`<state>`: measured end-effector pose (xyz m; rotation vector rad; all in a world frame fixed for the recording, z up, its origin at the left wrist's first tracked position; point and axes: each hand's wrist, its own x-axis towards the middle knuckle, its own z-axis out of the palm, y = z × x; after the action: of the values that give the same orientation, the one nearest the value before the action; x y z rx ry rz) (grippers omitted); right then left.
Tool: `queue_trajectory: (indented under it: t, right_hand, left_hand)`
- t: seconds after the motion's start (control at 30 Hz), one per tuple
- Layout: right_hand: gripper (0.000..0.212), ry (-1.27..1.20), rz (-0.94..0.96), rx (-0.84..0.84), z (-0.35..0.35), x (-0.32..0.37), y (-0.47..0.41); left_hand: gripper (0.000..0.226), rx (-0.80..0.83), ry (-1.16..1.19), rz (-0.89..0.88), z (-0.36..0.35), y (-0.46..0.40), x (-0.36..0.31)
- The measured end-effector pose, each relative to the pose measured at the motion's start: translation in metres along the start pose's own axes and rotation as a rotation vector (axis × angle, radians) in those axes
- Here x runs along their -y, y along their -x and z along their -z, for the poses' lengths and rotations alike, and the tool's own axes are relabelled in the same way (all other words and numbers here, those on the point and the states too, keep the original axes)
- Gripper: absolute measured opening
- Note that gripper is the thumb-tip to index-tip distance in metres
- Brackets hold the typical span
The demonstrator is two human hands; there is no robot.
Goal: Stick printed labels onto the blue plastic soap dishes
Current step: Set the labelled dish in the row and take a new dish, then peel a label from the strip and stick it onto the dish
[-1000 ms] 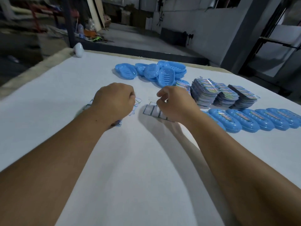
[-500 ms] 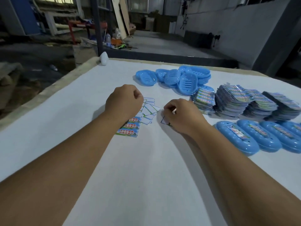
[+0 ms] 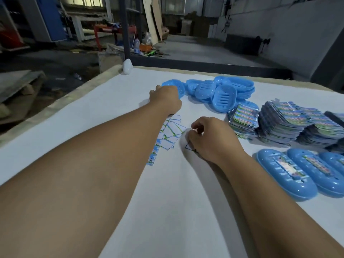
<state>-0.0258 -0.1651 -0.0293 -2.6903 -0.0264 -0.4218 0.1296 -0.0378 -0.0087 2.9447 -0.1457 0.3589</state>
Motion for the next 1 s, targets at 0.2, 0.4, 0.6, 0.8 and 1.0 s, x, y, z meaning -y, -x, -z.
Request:
queue_trajectory:
  t: [0.2,0.4,0.6,0.8,1.0]
  right_hand:
    - [0.031,-0.029,-0.018,0.021,0.001,-0.001,0.000]
    - [0.037,-0.163,-0.056,-0.064,0.005,-0.003,-0.003]
    - [0.078,-0.379,0.094,-0.187,0.015,0.006,0.005]
    - [0.068,-0.397,0.162,-0.144,0.024,0.006,0.013]
    - [0.083,-0.258,0.121,-0.075,0.028,-0.001,0.013]
  left_hand:
    - [0.026,-0.124,-0.083,-0.036,0.005,0.006,-0.001]
    - [0.025,-0.288,0.330,-0.015,0.038,0.050,0.002]
    - [0.020,-0.103,1.251,0.191,0.059,0.112,0.002]
    - [0.023,0.193,1.681,0.288,0.055,0.143,0.016]
    - [0.021,0.228,1.526,0.253,0.058,0.144,0.027]
